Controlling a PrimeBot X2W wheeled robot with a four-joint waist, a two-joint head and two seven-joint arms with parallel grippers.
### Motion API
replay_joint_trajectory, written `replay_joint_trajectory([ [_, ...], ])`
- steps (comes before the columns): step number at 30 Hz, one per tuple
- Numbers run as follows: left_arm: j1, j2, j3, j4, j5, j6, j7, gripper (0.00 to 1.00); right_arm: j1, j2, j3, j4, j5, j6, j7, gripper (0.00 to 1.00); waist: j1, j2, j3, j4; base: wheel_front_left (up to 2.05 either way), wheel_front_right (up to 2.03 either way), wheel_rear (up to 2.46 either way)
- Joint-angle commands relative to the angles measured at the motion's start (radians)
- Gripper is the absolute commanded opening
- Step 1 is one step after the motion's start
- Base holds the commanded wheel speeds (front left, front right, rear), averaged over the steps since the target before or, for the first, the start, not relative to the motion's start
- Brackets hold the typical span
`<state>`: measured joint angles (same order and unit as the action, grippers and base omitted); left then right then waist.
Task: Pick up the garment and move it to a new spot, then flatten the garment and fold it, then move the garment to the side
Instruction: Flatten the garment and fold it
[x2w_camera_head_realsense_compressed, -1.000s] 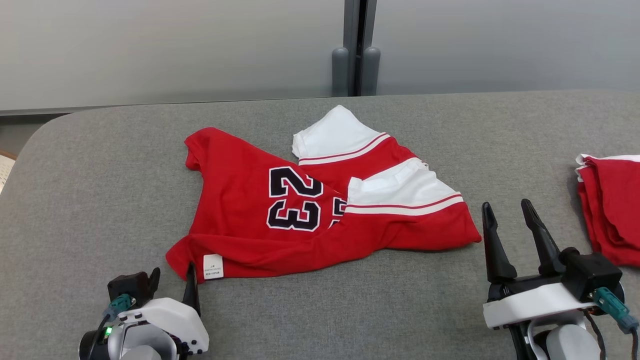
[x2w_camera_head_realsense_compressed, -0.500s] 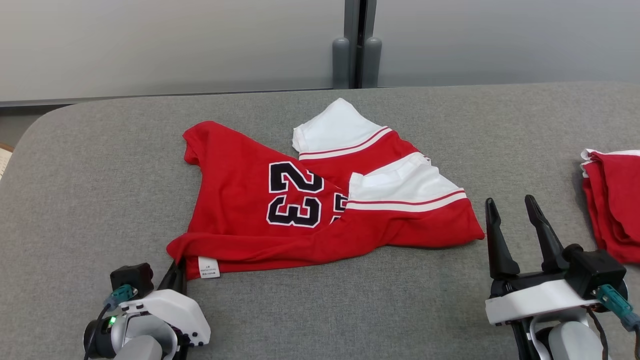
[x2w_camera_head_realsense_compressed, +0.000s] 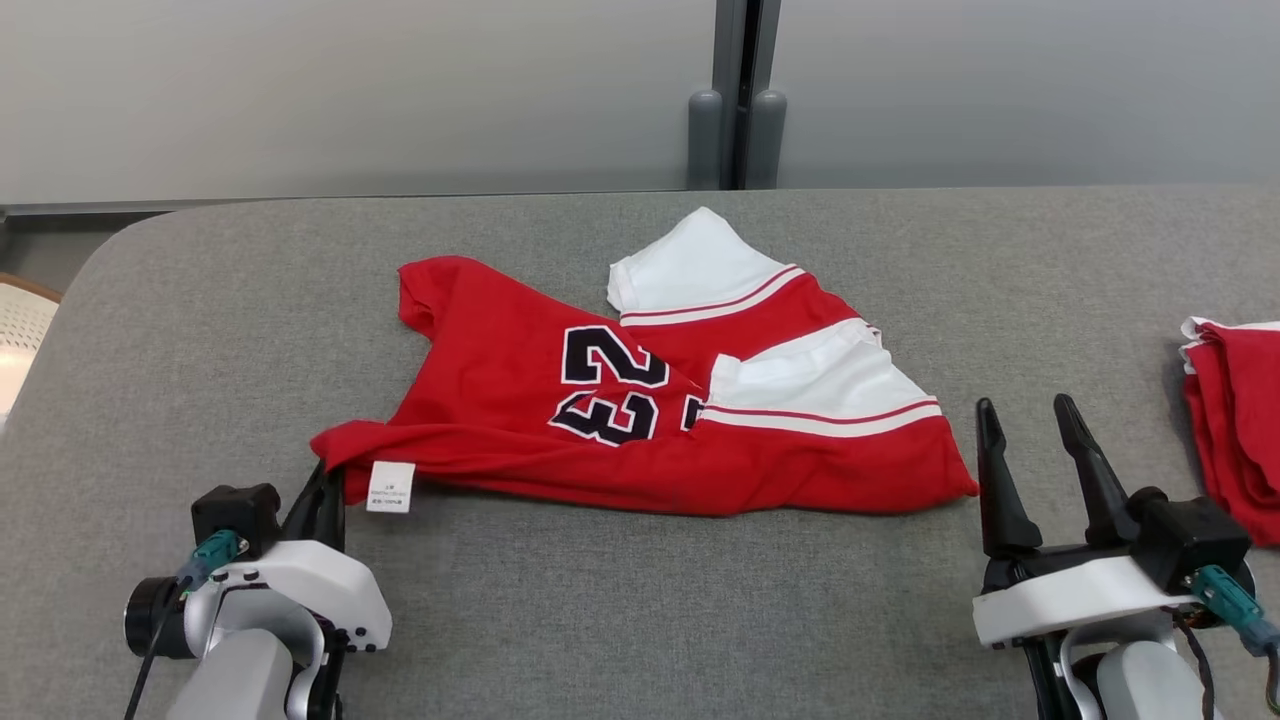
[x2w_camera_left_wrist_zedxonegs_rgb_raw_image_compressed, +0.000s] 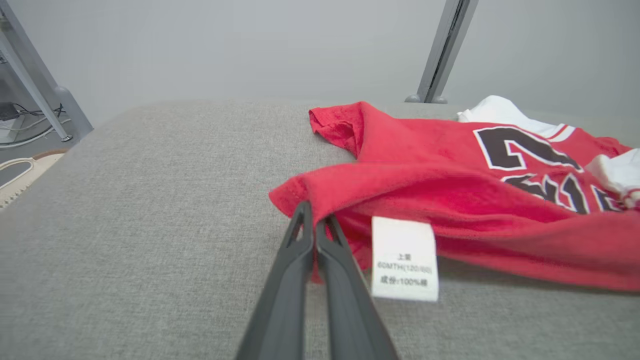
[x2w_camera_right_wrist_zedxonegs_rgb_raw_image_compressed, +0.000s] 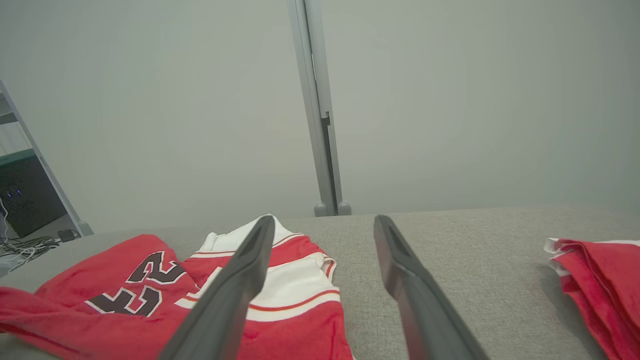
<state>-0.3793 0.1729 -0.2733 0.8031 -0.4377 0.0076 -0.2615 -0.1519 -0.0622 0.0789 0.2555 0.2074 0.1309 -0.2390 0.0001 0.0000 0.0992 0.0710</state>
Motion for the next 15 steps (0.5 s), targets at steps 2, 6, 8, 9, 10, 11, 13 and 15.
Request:
replay_joint_trajectory([
  [2, 0.011, 0.020, 0.000, -0.040, 0.023, 0.010, -0.004, 0.00, -0.016, -0.004, -0.002, 0.016, -0.001, 0.000, 0.004, 1.00, -0.0001, 0.0000, -0.008, 0.009, 0.00, 0.00, 0.00],
  [6, 0.033, 0.039, -0.006, -0.119, 0.058, 0.023, -0.004, 0.00, -0.038, -0.010, -0.008, 0.056, -0.002, 0.000, 0.029, 1.00, -0.0001, 0.0000, -0.017, 0.024, 0.00, 0.00, 0.00],
  [8, 0.050, 0.047, -0.011, -0.156, 0.071, 0.030, -0.004, 0.00, -0.051, -0.014, -0.014, 0.089, 0.001, 0.000, 0.053, 1.00, -0.0001, 0.0000, -0.019, 0.032, 0.00, 0.00, 0.00],
  [9, 0.057, 0.050, -0.014, -0.172, 0.079, 0.032, -0.004, 0.00, -0.060, -0.018, -0.013, 0.107, 0.001, 0.000, 0.064, 1.00, -0.0001, 0.0000, -0.019, 0.037, 0.00, 0.00, 0.00],
  [10, 0.064, 0.053, -0.020, -0.189, 0.089, 0.035, -0.004, 0.00, -0.073, -0.022, -0.013, 0.127, 0.005, 0.000, 0.079, 1.00, -0.0001, 0.0000, -0.018, 0.042, 0.00, 0.00, 0.00],
  [11, 0.071, 0.053, -0.028, -0.204, 0.097, 0.037, -0.004, 0.00, -0.088, -0.027, -0.013, 0.150, 0.014, 0.000, 0.099, 1.00, -0.0001, 0.0000, -0.017, 0.048, 0.00, 0.00, 0.00],
  [13, 0.086, 0.048, -0.046, -0.230, 0.108, 0.035, -0.003, 0.00, -0.124, -0.044, 0.008, 0.193, 0.028, 0.000, 0.141, 1.00, -0.0001, 0.0000, -0.016, 0.061, 0.00, 0.00, 0.00],
  [15, 0.094, 0.048, -0.067, -0.249, 0.125, 0.035, 0.001, 0.00, -0.163, -0.064, 0.036, 0.239, 0.064, 0.000, 0.188, 1.00, -0.0001, 0.0000, -0.013, 0.074, 0.00, 0.00, 0.00],
])
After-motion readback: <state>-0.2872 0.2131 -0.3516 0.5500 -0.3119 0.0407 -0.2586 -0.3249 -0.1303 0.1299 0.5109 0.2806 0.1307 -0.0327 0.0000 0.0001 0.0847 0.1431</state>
